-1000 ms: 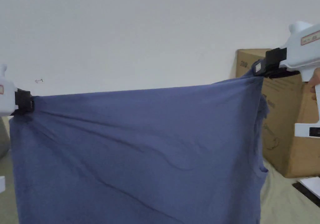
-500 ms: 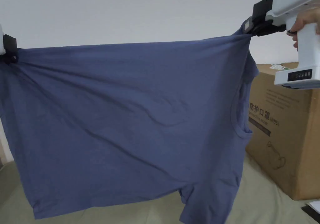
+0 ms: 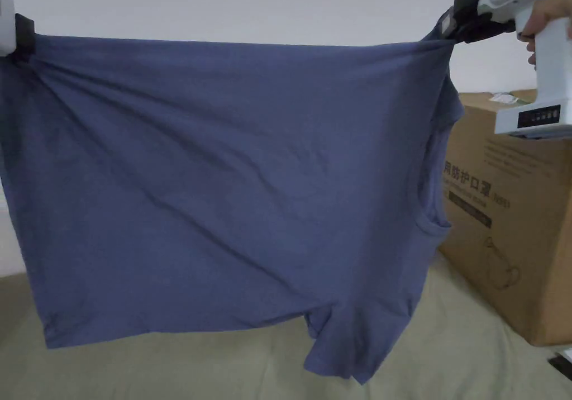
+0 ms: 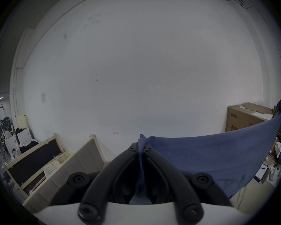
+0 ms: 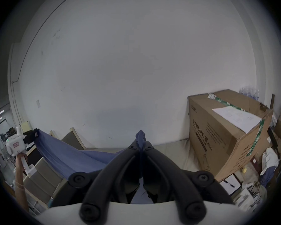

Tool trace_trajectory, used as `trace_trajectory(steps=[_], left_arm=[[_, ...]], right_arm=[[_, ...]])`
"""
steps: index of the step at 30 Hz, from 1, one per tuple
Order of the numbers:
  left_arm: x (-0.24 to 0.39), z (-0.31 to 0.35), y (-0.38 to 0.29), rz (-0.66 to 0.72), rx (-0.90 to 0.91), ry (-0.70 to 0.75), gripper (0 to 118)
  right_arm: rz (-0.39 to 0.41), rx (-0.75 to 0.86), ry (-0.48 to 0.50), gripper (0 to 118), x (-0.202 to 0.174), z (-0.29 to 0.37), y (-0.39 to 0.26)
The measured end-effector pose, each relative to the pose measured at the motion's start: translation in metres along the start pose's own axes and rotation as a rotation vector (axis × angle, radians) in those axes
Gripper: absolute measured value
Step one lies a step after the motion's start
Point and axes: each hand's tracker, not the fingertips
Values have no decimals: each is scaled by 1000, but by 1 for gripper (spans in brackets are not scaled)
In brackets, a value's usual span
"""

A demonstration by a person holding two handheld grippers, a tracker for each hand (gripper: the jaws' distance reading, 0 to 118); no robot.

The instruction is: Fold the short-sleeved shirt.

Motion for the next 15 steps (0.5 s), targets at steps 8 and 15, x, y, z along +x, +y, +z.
trace_trajectory(steps=[8,15], left_arm=[[14,-47,-127,60,-154,0,1],[37,-75,-279,65,-444,-13,1]], right_arm=[[21,-186,14,0,24,-54,-98],[-144,-376,-28,0,65,-110,-234]])
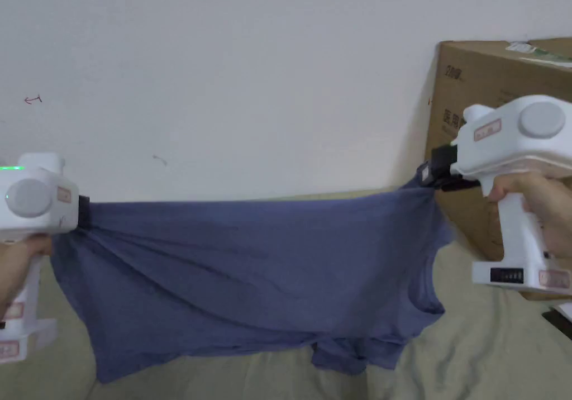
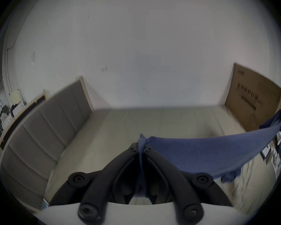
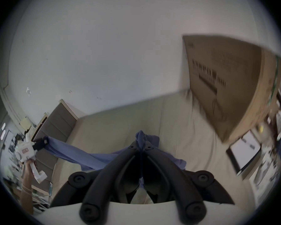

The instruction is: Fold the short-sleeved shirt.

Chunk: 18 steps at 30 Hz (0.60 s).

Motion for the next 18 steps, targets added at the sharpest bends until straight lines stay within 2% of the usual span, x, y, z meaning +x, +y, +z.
trace_trajectory(steps=[3,5,7,8,10,12,13,14,18], left_arm=[[6,-27,-55,-12,-125,10,1],[9,-38,-92,4,-187,8,1],[9,-44,-127,36,-235,-2,1],[10,-47,-144,29,-268,-6,1],[9,-44,-171,-15,-308,-13,1],[8,-37,-197,-4,-329,13,1],[1,-42,-207,13,-338,0,1],[-3,-33,-220,56,-310,-26,1],[-21,4,-263,90,-288,-42,1]], right_arm=[[-90,-133,18,0,29,-46,-54],[-100,-232,-64,0,41,-70,-96],[-85,-284,-91,0,51,-85,-134],[-109,-302,-83,0,58,-91,-152],[-176,-341,-64,0,70,-92,-184],[-157,-386,-32,0,79,-87,-212],[-131,-408,-37,0,83,-82,-225],[-121,-406,-82,0,84,-73,-237],[-170,-391,-18,0,94,-28,-274]])
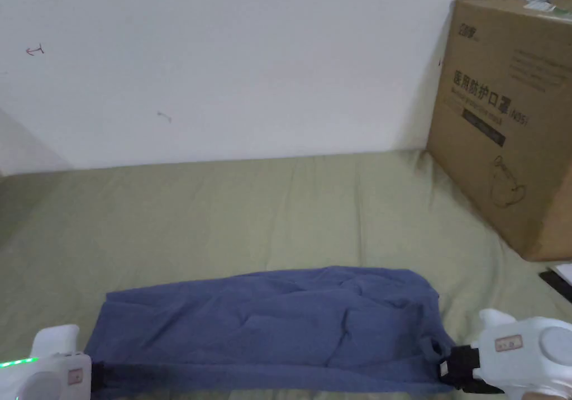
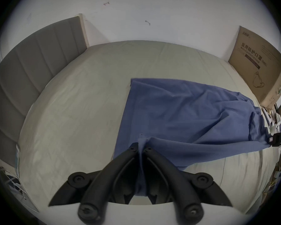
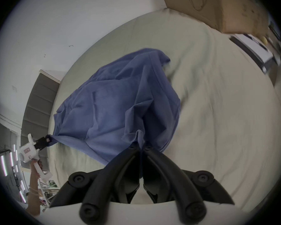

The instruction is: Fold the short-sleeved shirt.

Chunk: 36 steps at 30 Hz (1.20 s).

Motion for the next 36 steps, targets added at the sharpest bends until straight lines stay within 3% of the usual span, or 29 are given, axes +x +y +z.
trace_trajectory(steps=[4,9,13,21,22,23,24,25,26,28,29,34,36], left_arm=[[-20,45,-55,-30,1,-13,1],[-37,94,-129,-81,-3,-12,1],[-47,120,-172,-90,-27,-16,1],[-47,150,-205,-46,-36,-43,1],[-46,147,-207,-62,-37,-37,5],[-46,145,-210,-64,-40,-24,19],[-47,143,-209,-61,-67,-9,53],[-50,142,-209,-50,-83,-10,78],[-54,144,-210,-33,-79,-20,94],[-57,157,-211,14,-39,-81,97],[-61,163,-212,38,-23,-92,97],[-67,206,-214,97,67,-73,97],[-66,223,-216,111,98,-78,96]], right_arm=[[51,23,38,0,4,40,-56],[84,1,15,0,12,72,-125],[-4,-18,30,0,30,88,-172],[2,7,2,0,42,111,-212],[-7,17,11,1,42,109,-211],[-14,22,9,1,40,107,-210],[-15,27,7,3,38,106,-210],[-3,37,6,11,36,106,-210],[18,53,-13,30,34,107,-209],[71,83,-70,93,29,111,-210],[90,89,-87,107,26,113,-211],[161,181,-87,103,8,141,-223],[216,238,-88,86,-4,154,-231]])
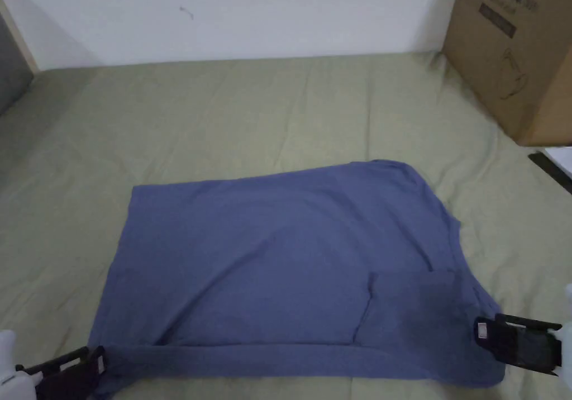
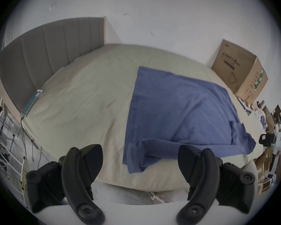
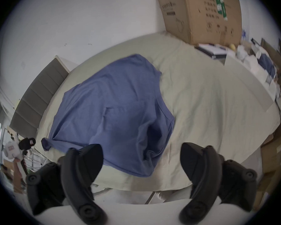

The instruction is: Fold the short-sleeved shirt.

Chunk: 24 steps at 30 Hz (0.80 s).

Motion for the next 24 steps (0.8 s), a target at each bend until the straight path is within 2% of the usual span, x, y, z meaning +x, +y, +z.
trace_trajectory(steps=[2,4,5,6,7,8,9,10,15,16,17,18,19,20,23,24], left_arm=[[1,14,-4,17,42,-14,96],[4,21,-10,4,51,-15,88],[6,21,-13,-15,47,-17,76],[7,20,-17,-20,40,-7,49],[9,17,-21,-28,26,11,27],[9,13,-26,-33,15,25,11],[7,11,-30,-28,5,34,2],[6,9,-31,-24,-17,32,0],[-1,-1,-26,9,3,19,0],[-2,-5,-22,16,-1,20,5],[-3,-10,-18,23,-1,29,26],[-4,-14,-16,31,17,25,65],[-6,-21,-12,33,15,28,86],[-4,-26,-9,38,1,37,93],[-1,-40,-7,56,-19,4,93],[-1,-45,-8,49,-33,-4,90]], right_arm=[[34,49,-9,81,-13,12,-4],[30,70,6,45,-20,17,-10],[24,66,10,24,-25,17,-13],[20,64,9,6,-30,16,-15],[14,61,23,4,-32,14,-20],[18,50,43,0,-33,11,-23],[21,22,41,0,-34,5,-26],[31,1,43,0,-32,0,-28],[45,-31,29,0,-33,-10,-36],[35,-29,32,0,-32,-10,-36],[19,-32,37,0,-30,-10,-36],[9,-34,34,0,-29,-10,-35],[1,-32,35,0,-28,-11,-35],[-6,-36,35,0,-26,-11,-36],[-15,-47,22,0,-22,-12,-37],[-15,-52,16,0,-21,-12,-38]])
